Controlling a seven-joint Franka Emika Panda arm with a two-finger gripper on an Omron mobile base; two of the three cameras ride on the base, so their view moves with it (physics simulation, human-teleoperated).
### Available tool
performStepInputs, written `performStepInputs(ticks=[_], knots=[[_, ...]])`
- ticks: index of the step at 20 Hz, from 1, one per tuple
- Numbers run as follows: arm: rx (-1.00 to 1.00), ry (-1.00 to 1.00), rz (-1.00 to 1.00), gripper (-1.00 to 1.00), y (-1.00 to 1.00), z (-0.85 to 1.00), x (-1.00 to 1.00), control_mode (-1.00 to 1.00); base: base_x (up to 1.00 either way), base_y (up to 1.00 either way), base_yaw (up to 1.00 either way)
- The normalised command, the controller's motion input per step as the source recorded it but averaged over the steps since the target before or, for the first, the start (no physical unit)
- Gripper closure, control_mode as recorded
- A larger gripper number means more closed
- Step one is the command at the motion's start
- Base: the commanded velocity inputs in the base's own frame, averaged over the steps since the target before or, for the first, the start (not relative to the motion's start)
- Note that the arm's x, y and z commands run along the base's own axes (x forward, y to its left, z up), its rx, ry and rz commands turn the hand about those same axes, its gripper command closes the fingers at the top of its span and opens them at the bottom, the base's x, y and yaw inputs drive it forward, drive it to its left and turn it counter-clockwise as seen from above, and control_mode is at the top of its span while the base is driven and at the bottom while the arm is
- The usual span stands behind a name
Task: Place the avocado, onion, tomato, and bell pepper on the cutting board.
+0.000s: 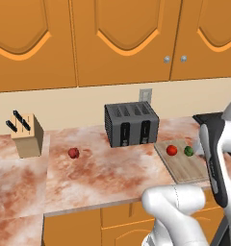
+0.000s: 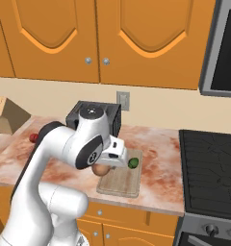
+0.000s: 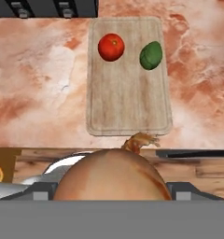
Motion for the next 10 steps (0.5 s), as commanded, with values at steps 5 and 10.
performStepInputs(ticks=[5,10], knots=[[-0.07,0.0,0.0,1.0,-0.12,-0.19,0.31,-1.0,0.0,0.0,0.0],[0.0,0.01,0.0,1.0,-0.25,0.0,0.45,-1.0,0.0,0.0,0.0]])
